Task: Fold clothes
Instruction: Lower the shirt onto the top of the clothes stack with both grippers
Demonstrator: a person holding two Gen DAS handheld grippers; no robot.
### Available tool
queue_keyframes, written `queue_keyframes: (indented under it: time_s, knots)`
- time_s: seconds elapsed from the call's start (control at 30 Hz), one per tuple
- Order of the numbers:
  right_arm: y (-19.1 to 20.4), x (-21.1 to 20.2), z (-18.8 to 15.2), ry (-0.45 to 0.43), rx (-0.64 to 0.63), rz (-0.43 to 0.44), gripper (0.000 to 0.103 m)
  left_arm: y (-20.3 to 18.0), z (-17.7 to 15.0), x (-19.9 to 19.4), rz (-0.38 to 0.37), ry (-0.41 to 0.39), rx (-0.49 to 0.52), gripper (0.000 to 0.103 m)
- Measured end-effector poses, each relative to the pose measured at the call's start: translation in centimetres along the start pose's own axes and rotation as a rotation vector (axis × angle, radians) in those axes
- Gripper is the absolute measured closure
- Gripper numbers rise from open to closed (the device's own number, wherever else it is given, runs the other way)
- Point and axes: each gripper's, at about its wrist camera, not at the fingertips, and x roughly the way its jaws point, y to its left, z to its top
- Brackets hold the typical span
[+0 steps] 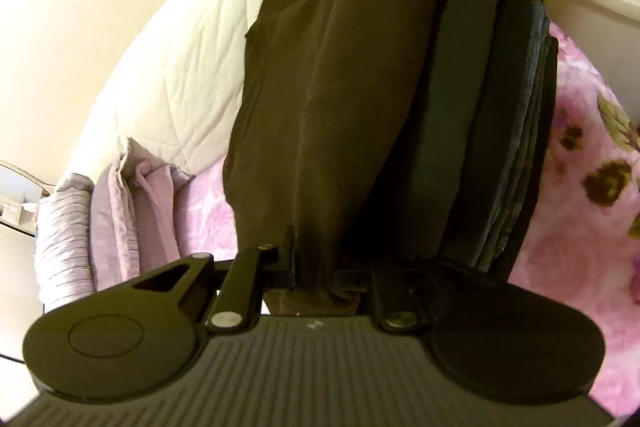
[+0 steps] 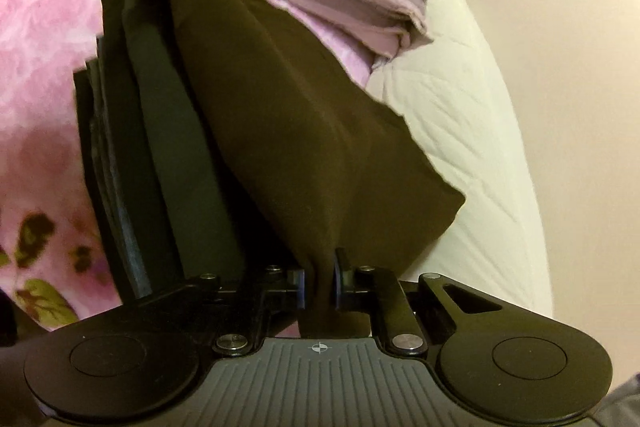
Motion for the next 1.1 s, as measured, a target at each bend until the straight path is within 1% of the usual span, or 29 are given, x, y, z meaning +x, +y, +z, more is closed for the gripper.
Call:
queue_keyframes:
  time_s: [0.03,0.13,0.27,0.3,0.4,0.47,0.53,0.6,0.67,0.73,0.77,0.83,0.93,0.97,1.03,1.1]
  knots:
    - [0.5,-0.3,-0.2,-0.004,-0.010,0.004,0.092,-0.3,-0.2,0.2,-0.008,0.005,0.001,0.090]
    - [2.1,0.9,-1.1,0.028,-0.025,0.033,0.092,-1.5,-0.6,0.7,-0.011,0.011,0.017,0.091]
    - [1.0,0.0,0.0,0.002,0.082,0.007,0.092,-0.8,-0.8,-1.0,0.014,-0.002,-0.058,0.091]
    - [0.9,-0.3,0.0,-0.004,0.077,0.007,0.092,-0.7,-0.8,-1.2,0.014,-0.001,-0.069,0.091]
    - [2.5,1.1,-1.2,0.027,0.017,0.041,0.092,-1.9,-0.9,0.1,-0.006,0.019,-0.010,0.091]
    - [3.2,1.9,-1.6,0.042,-0.022,0.035,0.091,-2.1,-1.0,0.1,-0.007,0.021,-0.001,0.091]
    - [2.9,2.0,-0.9,0.048,-0.015,0.019,0.091,-1.9,-1.1,-0.3,-0.005,0.018,-0.009,0.088]
    - [2.5,1.2,-1.2,0.053,0.006,0.013,0.089,-1.8,-1.5,-1.1,-0.009,0.016,-0.019,0.084]
    - [2.3,0.7,-1.5,0.073,0.019,0.012,0.083,-1.6,-1.8,-2.1,-0.020,0.015,-0.048,0.082]
    - [2.2,-0.4,-1.8,0.092,0.048,0.013,0.080,-1.3,-2.2,-3.4,-0.031,0.013,-0.084,0.080]
    - [1.9,-0.7,-1.7,0.097,0.077,0.020,0.080,-1.2,-2.3,-4.4,-0.038,0.010,-0.116,0.079]
    - [0.5,-2.6,-1.4,0.081,0.184,0.064,0.080,-0.4,-2.5,-6.1,-0.045,0.004,-0.197,0.079]
    - [-2.5,-4.7,-0.3,-0.026,0.417,0.174,0.079,1.6,-2.5,-7.8,-0.043,-0.030,-0.353,0.079]
    - [-3.5,-5.0,-0.1,-0.058,0.479,0.189,0.079,2.4,-2.4,-8.1,-0.039,-0.046,-0.402,0.079]
    - [-5.7,-4.7,0.7,-0.101,0.584,0.203,0.079,3.7,-1.6,-8.3,-0.040,-0.074,-0.484,0.079]
    - [-7.1,-3.2,1.1,-0.125,0.679,0.233,0.079,4.7,-0.6,-7.6,-0.051,-0.087,-0.542,0.079]
